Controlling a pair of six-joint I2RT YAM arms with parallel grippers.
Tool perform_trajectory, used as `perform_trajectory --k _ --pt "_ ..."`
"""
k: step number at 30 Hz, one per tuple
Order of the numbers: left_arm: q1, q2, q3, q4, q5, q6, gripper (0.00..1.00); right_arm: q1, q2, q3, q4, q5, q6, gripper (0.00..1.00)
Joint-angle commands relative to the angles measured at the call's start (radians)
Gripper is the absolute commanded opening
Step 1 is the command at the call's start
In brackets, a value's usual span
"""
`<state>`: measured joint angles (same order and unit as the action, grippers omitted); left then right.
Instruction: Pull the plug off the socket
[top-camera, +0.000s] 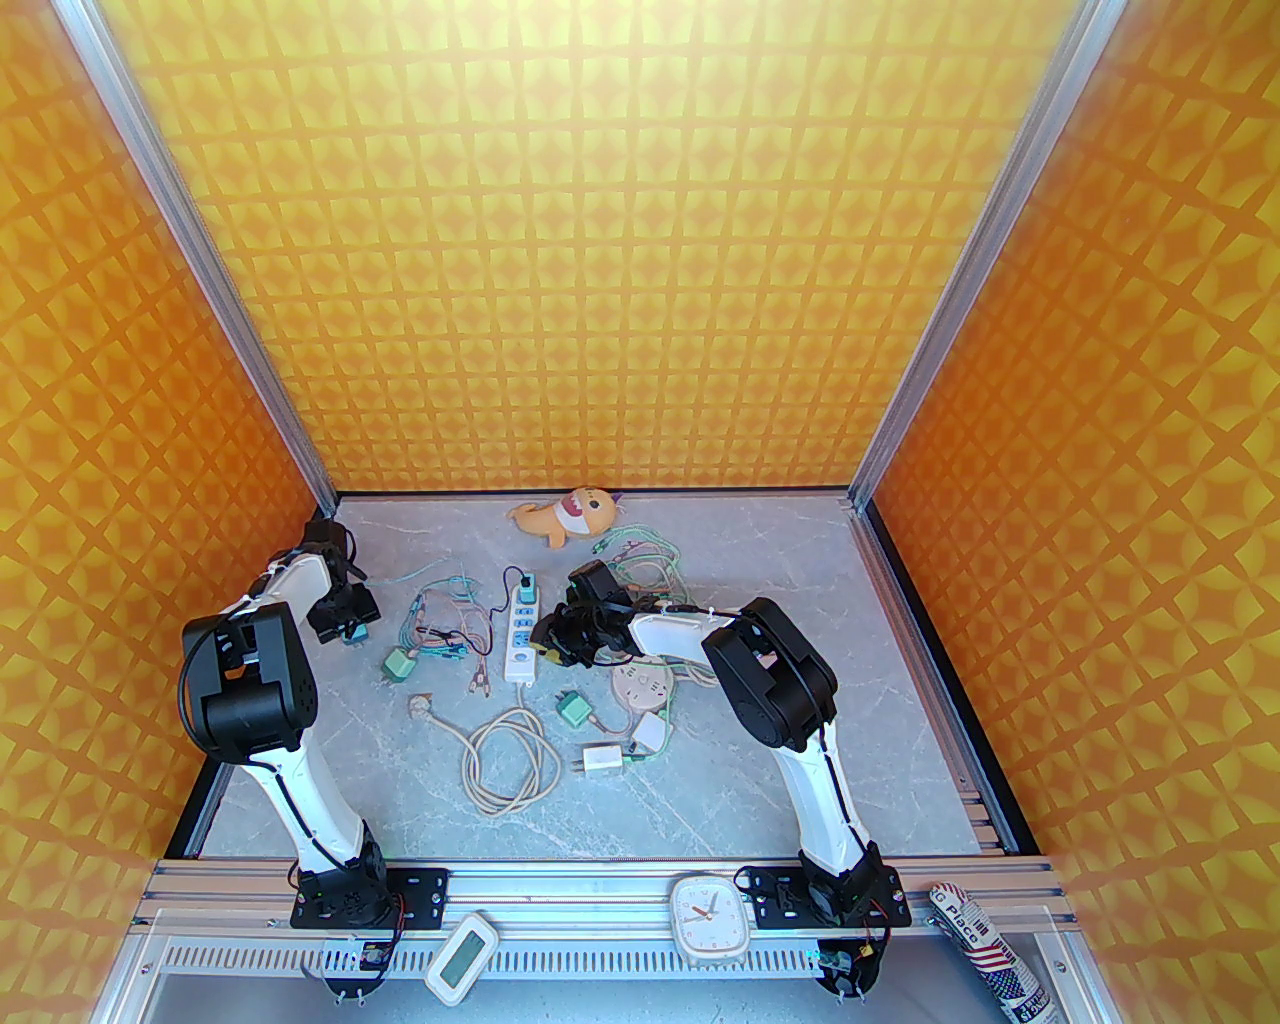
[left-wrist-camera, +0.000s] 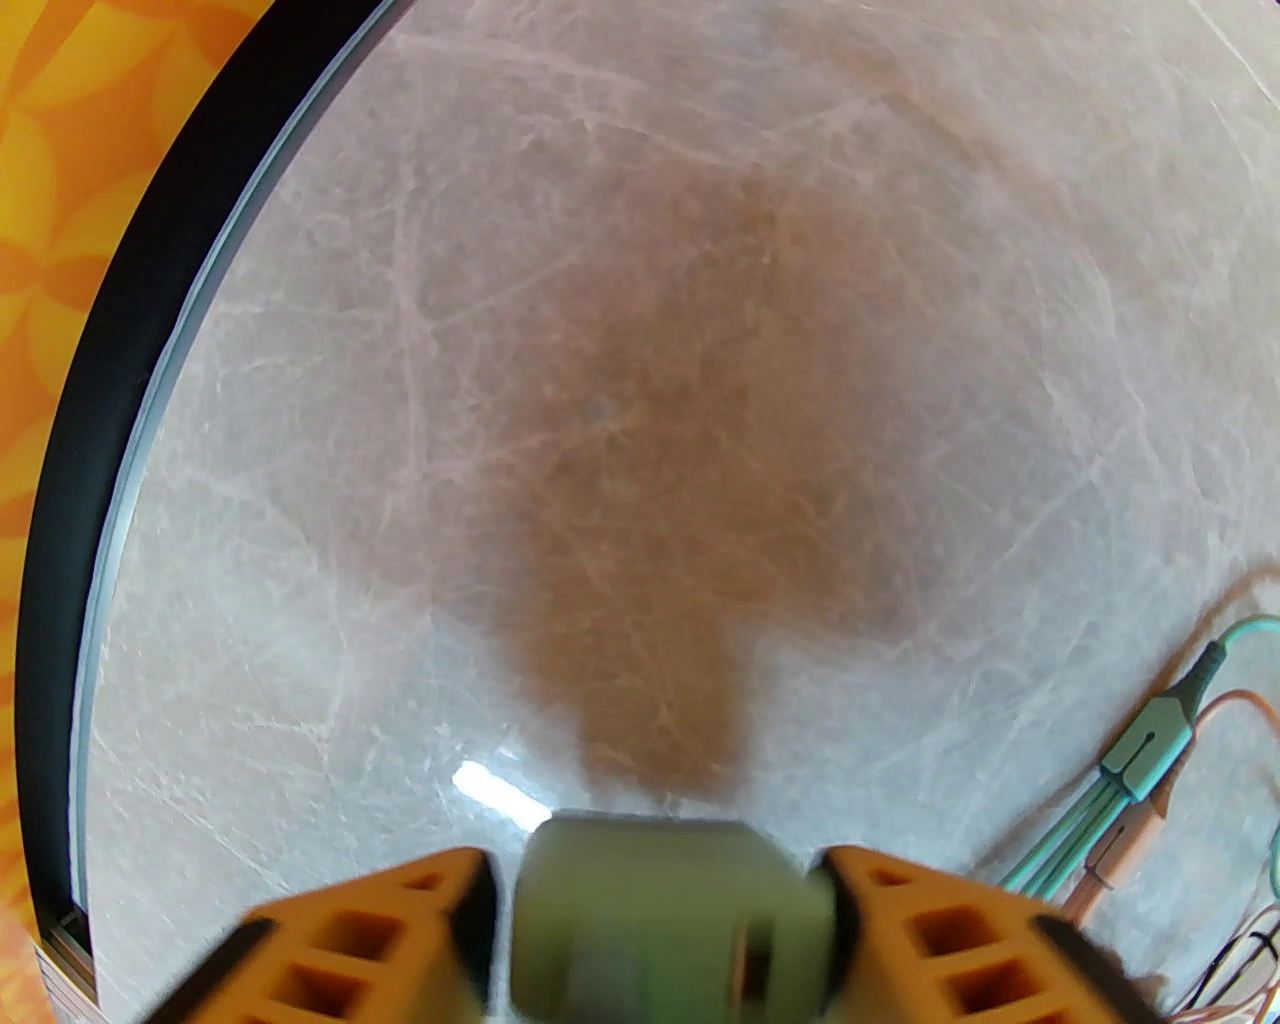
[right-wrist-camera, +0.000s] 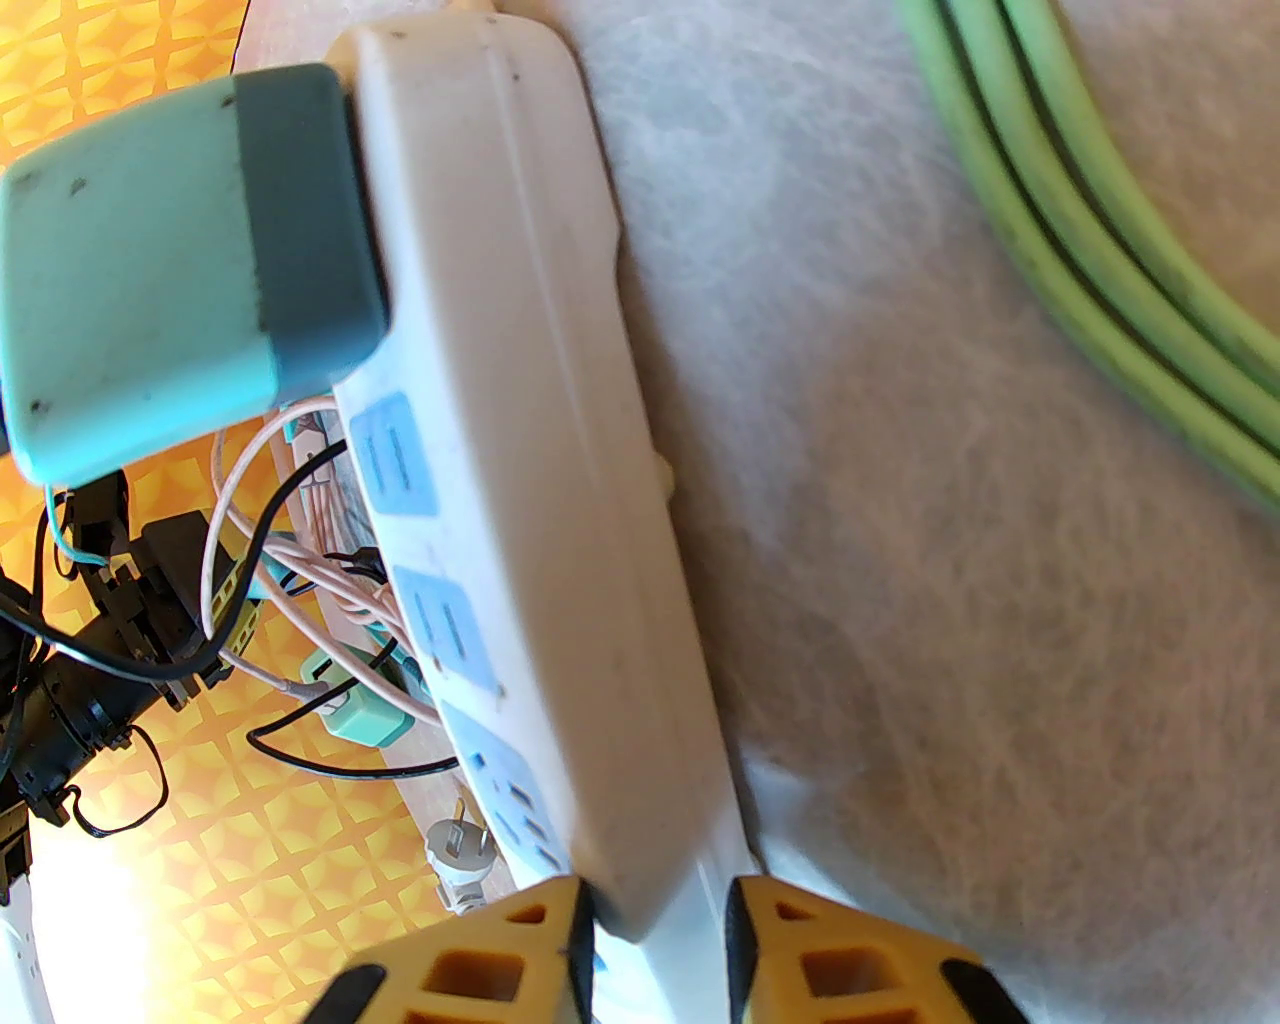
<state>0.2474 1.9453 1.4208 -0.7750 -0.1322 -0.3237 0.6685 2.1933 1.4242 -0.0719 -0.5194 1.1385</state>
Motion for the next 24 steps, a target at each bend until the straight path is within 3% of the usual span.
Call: perform_trajectory --k 1,6,9,18,24 --pt "-0.011 -0.05 0.0 -0.035 0.027 -0.011 0.75 0.005 0.035 -0.03 -0.165 0.071 -0.015 0.29" --pt "-0.031 -0.12 0.035 -0.09 0.027 -0.027 0.89 0.005 0.031 -0.009 -0.177 0.071 -0.034 0.31" --pt "-0.062 -0.18 0.045 -0.098 0.031 -0.031 0.89 0.005 0.021 -0.005 -0.177 0.076 -0.043 0.31" --pt "-0.248 -0.345 -0.047 0.05 0.149 -0.008 0.75 0.005 -0.028 -0.019 -0.04 0.046 -0.069 0.33" --pt "-0.4 -0.365 -0.112 0.146 0.182 -0.025 0.65 0.005 -0.086 -0.06 0.044 0.062 -0.078 0.36"
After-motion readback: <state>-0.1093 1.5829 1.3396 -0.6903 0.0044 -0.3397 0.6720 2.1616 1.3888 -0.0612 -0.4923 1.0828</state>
